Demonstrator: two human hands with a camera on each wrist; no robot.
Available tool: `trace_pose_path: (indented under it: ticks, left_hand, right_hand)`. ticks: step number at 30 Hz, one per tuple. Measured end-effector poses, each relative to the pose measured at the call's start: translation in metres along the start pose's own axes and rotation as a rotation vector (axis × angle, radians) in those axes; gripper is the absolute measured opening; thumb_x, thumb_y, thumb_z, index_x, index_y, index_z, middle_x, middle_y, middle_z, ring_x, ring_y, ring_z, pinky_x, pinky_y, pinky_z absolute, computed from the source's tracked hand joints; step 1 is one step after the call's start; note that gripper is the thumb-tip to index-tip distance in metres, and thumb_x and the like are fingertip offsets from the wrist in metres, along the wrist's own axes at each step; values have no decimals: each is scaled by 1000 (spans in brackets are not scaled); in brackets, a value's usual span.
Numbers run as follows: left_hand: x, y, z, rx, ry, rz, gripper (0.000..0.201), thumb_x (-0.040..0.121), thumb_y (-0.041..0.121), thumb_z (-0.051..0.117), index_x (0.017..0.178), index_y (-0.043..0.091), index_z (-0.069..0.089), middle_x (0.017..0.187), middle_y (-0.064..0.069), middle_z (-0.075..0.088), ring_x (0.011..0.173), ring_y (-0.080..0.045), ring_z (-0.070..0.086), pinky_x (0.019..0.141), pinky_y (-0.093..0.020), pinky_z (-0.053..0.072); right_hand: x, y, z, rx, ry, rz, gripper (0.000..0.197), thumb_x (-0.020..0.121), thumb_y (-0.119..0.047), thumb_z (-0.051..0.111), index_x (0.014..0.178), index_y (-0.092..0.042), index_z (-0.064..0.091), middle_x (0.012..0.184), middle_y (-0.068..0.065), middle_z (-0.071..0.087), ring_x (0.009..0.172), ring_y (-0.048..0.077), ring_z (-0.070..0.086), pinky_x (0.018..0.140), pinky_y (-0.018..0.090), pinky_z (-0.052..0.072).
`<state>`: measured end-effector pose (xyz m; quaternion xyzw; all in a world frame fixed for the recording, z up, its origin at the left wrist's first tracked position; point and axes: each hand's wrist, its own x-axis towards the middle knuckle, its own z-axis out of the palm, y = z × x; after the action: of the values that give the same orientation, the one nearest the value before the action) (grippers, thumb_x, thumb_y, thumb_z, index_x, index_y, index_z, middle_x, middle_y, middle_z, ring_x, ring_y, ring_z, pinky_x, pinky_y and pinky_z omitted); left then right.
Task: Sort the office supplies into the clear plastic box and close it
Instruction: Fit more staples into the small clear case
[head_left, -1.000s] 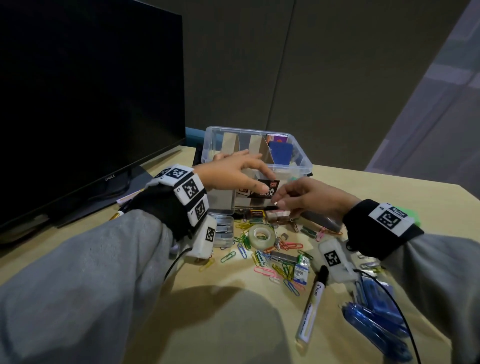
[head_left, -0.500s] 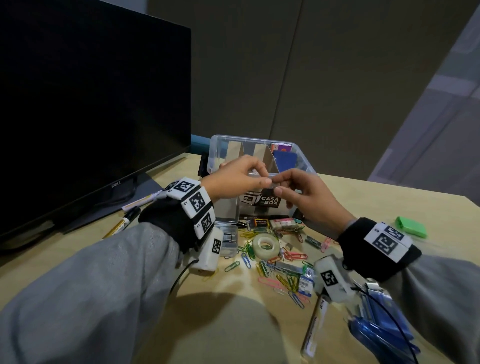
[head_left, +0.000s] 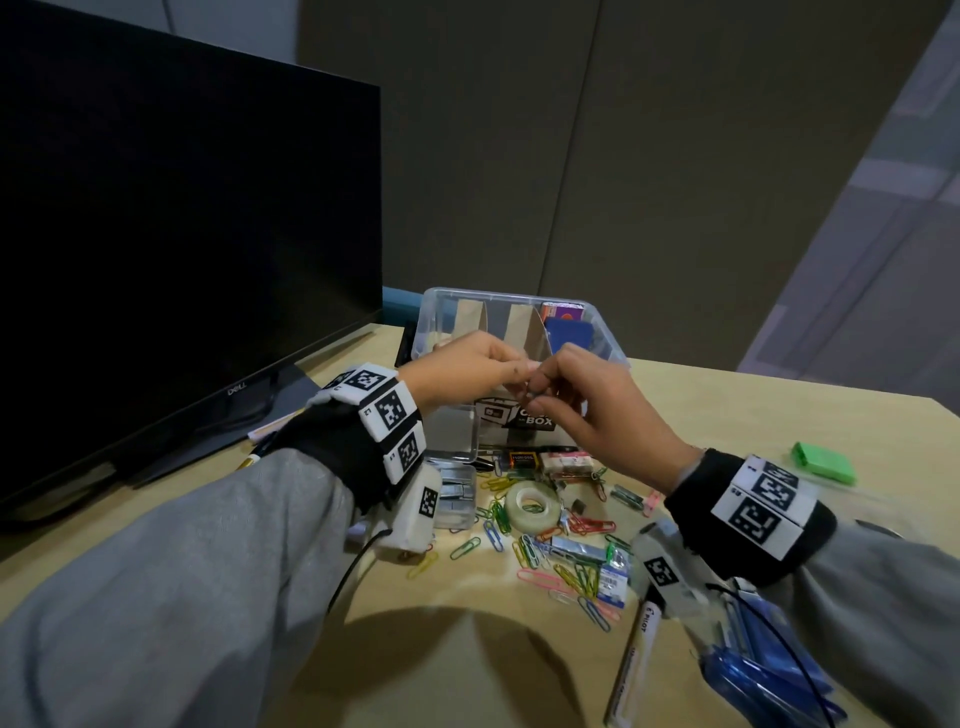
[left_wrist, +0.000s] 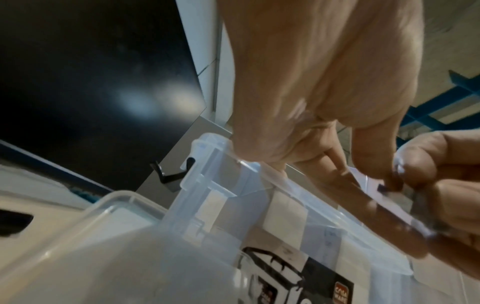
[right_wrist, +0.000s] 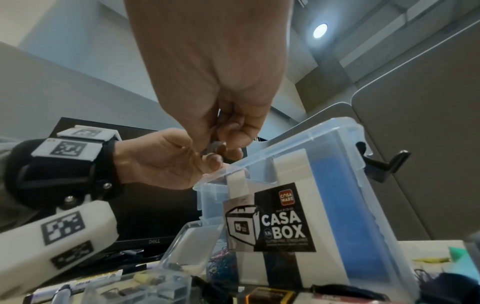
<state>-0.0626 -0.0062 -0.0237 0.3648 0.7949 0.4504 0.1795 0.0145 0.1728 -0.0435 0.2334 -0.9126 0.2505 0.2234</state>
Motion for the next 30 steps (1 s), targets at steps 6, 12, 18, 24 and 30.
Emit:
trace_pose_path:
  ticks: [6,12,18,24,30]
  left_hand:
    - [3,-3,-2,-12,3,18,12,92,24,64,98,25,74,97,6,74,98,-8,67,96,-36,52]
    - [10,-13,7,121,113,25,11,92,32,63,95,35,73,92,14,73,98,-3,64,104,-51,42]
    - [6,-13,13,134,251,89,17,95,31,56,95,42,69,95,14,71,98,-6,64,102,-53,43]
    - [-1,-12,18,287,368,167,17,97,33,53,97,48,62,102,16,62,112,-12,45,103,-47,34]
    - [-14,-2,27,227,363,249,17,99,17,54,111,19,65,91,10,64,80,-3,65,72,-21,55]
  right_hand:
    - [1,0,6,-19,13,-1,10,88,-18,64,96,-12,62,91,-4,56,76,0,50,68,15,44]
    - [0,3,4,155,105,89,9,89,-9,66,96,-12,63,90,-6,59,81,7,59,70,18,49]
    - [-7,8,-2,428,183,296,10,89,-4,65,97,-9,68,92,8,65,76,16,65,70,27,54]
    - [-6,-4,-17,601,234,293,14,88,3,63,94,-8,69,91,10,68,81,13,67,72,22,54]
    - [-7,-11,-21,508,200,197,13,87,2,65,96,-7,67,93,6,66,89,15,66,79,24,55]
